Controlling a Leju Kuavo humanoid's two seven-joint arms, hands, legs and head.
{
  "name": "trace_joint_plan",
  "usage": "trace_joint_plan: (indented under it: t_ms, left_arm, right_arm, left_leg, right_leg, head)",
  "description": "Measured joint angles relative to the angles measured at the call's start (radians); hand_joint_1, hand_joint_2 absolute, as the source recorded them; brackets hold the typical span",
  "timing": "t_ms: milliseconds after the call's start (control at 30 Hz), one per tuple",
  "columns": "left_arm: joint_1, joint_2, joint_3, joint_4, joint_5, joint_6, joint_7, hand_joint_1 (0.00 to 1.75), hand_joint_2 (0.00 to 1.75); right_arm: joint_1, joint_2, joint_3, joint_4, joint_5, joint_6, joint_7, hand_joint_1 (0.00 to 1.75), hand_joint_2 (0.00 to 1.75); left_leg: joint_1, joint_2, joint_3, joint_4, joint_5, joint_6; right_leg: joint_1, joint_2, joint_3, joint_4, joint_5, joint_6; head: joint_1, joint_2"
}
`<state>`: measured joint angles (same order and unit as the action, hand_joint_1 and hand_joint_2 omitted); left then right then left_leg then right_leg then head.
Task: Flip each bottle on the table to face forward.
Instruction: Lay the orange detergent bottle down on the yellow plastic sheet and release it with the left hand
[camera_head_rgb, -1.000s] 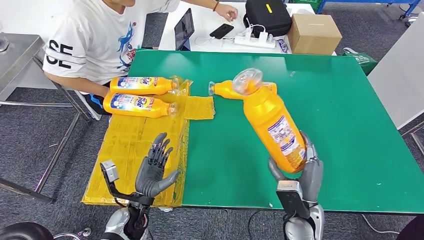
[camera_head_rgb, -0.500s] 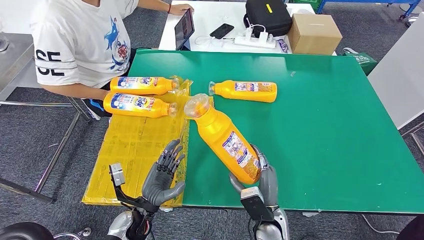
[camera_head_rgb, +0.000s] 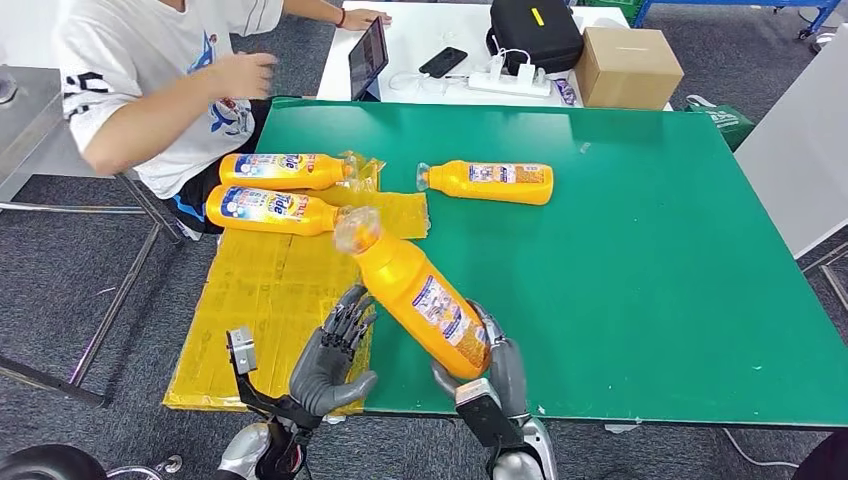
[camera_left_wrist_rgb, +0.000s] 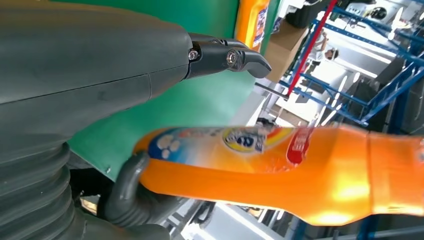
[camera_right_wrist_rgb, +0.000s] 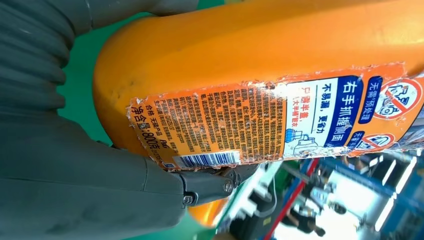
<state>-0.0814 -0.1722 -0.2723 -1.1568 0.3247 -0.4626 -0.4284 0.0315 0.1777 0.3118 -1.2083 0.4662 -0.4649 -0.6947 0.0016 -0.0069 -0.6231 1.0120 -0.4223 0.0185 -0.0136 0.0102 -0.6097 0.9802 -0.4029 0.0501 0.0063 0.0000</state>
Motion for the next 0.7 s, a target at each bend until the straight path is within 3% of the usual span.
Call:
trace_joint_plan:
  t_ms: [333,700]
  left_arm:
    - [-0.025,0.007,-0.017,0.024,0.001,0.002,0.000,0.00,1.75]
    - [-0.019,0.016,-0.016,0.034,0.020,-0.003,0.002,0.00,1.75]
  right_arm:
    - [-0.037,0.029,0.162,0.161,0.000,0.052,-0.001,1.75,1.75]
    - [-0.097,0.039,0.251,0.320,-0.057,0.082,-0.002,1.75,1.75]
  left_leg:
    - [0.000,0.000,0.000,0.000,0.000,0.000]
    - [0.000,0.000,0.000,0.000,0.000,0.000]
  right_leg:
    - [0.000,0.000,0.000,0.000,0.000,0.000]
    - [0.000,0.000,-0.001,0.000,0.000,0.000]
  head:
    - [0.000,0.000]
    - [0.000,0.000]
